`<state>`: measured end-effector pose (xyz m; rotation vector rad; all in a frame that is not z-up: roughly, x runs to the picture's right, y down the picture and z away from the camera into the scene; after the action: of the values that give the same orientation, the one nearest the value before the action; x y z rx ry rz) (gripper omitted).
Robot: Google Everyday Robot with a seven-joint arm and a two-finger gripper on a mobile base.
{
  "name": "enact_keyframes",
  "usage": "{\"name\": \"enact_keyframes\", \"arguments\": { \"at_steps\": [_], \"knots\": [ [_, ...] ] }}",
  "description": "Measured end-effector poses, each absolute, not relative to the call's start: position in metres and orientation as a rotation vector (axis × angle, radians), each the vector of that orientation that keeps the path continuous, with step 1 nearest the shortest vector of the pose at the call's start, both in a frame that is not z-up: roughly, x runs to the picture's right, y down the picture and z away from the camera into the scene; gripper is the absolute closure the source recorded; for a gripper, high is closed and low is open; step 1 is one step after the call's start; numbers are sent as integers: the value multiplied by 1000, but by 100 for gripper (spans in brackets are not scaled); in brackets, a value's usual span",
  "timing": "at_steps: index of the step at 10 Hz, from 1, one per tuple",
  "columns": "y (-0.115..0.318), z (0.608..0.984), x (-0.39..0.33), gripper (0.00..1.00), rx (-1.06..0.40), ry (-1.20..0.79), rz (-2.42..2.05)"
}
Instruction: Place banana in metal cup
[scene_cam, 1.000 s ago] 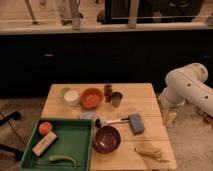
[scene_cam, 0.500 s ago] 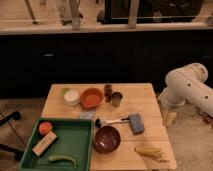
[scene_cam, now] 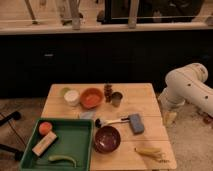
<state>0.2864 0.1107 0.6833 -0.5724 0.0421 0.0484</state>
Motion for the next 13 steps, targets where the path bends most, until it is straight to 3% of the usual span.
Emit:
{"name": "enact_keyframes", "arguments": {
  "at_steps": [13],
  "knots": [
    [180, 681, 275, 20, -622, -13, 30]
  ]
}}
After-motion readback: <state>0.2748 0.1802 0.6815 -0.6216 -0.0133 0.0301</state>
